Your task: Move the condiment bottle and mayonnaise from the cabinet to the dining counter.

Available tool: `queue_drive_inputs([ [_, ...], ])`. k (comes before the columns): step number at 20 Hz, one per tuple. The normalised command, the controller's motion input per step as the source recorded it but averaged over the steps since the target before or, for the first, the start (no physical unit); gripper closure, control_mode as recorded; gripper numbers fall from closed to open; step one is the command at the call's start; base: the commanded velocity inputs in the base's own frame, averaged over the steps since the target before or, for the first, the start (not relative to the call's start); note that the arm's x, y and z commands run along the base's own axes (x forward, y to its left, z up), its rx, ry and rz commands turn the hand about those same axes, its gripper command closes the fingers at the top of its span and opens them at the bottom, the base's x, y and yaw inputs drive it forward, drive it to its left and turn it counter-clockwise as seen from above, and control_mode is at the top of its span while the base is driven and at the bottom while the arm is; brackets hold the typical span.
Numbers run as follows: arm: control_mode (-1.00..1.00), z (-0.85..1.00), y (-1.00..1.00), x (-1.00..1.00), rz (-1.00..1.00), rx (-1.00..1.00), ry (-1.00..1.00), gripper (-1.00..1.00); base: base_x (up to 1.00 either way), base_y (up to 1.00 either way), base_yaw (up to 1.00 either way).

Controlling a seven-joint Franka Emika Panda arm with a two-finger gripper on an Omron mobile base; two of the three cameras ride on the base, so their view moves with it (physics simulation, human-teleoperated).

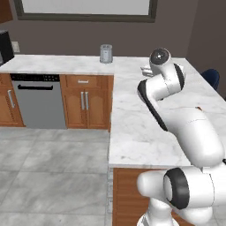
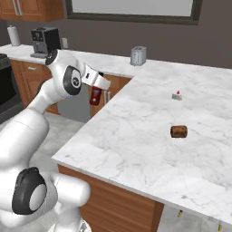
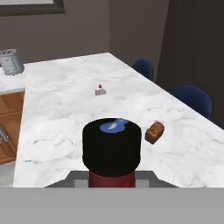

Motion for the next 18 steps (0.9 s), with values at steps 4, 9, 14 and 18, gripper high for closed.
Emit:
queue_drive_inputs([
  [4,-1.00,-0.51,-0.19,0.40,-0.23,0.00,-0.04,1.00,0.00,0.00,0.00],
  [9,-1.00,-0.50,-0.29,0.40,-0.20,0.00,0.00,1.00,0.00,0.00,0.00],
  [14,-1.00,-0.44,-0.31,0.24,-0.13,0.00,-0.02,1.00,0.00,0.00,0.00],
  [18,-1.00,-0.39,-0.31,0.06,-0.08,0.00,-0.06,1.00,0.00,0.00,0.00],
])
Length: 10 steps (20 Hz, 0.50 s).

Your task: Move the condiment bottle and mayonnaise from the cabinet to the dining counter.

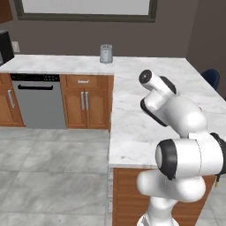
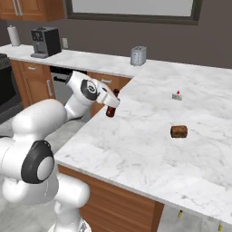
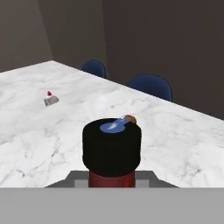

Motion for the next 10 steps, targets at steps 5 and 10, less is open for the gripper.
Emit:
queue_drive_inputs([
  [5,-1.00,-0.38,-0.32,0.00,-0.03,0.00,-0.13,1.00,0.00,0.00,0.00],
  [10,-1.00,-0.46,-0.28,0.00,-0.02,0.00,-0.14,1.00,0.00,0.00,0.00],
])
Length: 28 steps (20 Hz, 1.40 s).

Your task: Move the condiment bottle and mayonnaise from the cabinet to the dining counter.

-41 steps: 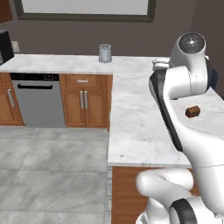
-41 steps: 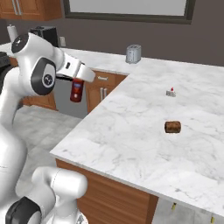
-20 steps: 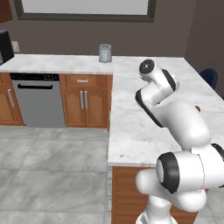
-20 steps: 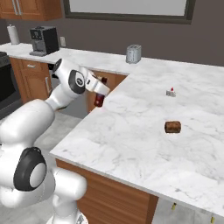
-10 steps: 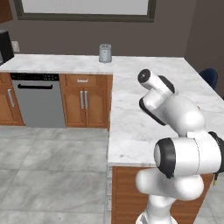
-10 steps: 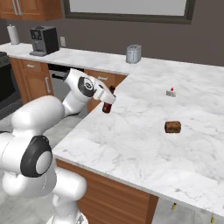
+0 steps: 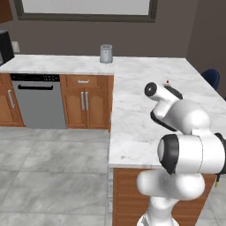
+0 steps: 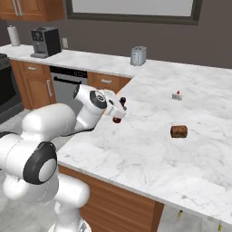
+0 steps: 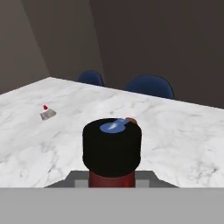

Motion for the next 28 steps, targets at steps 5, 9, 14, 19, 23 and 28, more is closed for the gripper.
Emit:
queue_drive_inputs([
  [5,-1.00,-0.44,-0.16,0.05,-0.04,0.00,-0.11,1.00,0.00,0.00,0.00],
  [9,-1.00,-0.29,0.00,0.15,-0.06,0.00,-0.05,1.00,0.00,0.00,0.00],
  [14,-1.00,-0.20,0.00,0.19,-0.07,0.00,-0.02,1.00,0.00,0.00,0.00],
  [19,-1.00,-0.18,0.02,0.24,-0.09,-0.01,0.00,1.00,0.00,0.00,0.00],
  [23,-1.00,-0.22,0.04,0.36,-0.10,-0.01,0.00,1.00,0.00,0.00,0.00],
  [28,-1.00,-0.31,0.02,0.27,-0.10,-0.02,0.00,1.00,0.00,0.00,0.00],
])
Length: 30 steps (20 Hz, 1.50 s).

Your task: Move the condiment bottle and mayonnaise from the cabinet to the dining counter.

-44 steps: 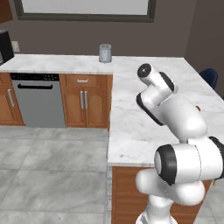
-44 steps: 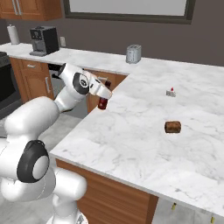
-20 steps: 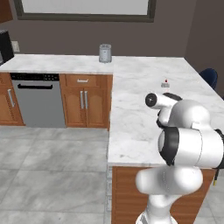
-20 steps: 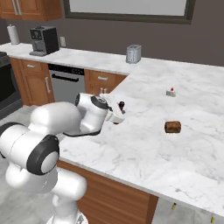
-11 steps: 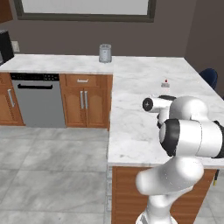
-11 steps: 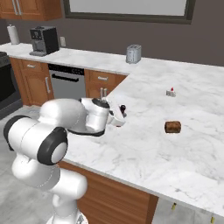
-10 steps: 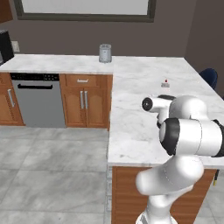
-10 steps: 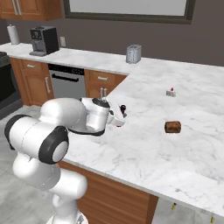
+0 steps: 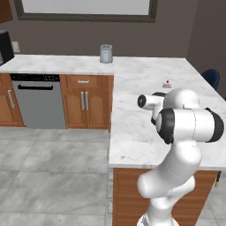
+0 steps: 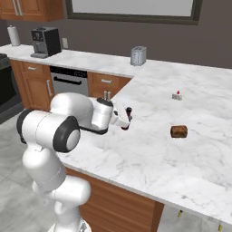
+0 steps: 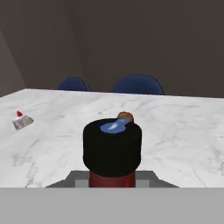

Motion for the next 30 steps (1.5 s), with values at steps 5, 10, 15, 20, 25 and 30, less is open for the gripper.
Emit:
queue_drive_inputs([
  [5,-1.00,-0.42,0.02,0.19,-0.10,-0.02,0.00,1.00,0.00,0.00,0.00],
  [10,-1.00,-0.38,0.01,0.20,-0.10,-0.02,0.00,1.00,0.00,0.00,0.00],
  [15,-1.00,-0.42,0.01,0.08,-0.10,-0.03,-0.02,1.00,0.00,0.00,0.00],
  [20,-1.00,-0.46,0.03,0.00,-0.09,-0.03,-0.04,1.00,0.00,0.00,0.00],
  [25,-1.00,-0.44,0.01,0.02,-0.09,-0.03,-0.05,1.00,0.00,0.00,0.00],
  [30,-1.00,-0.44,0.02,0.03,-0.09,-0.02,-0.06,1.00,0.00,0.00,0.00],
])
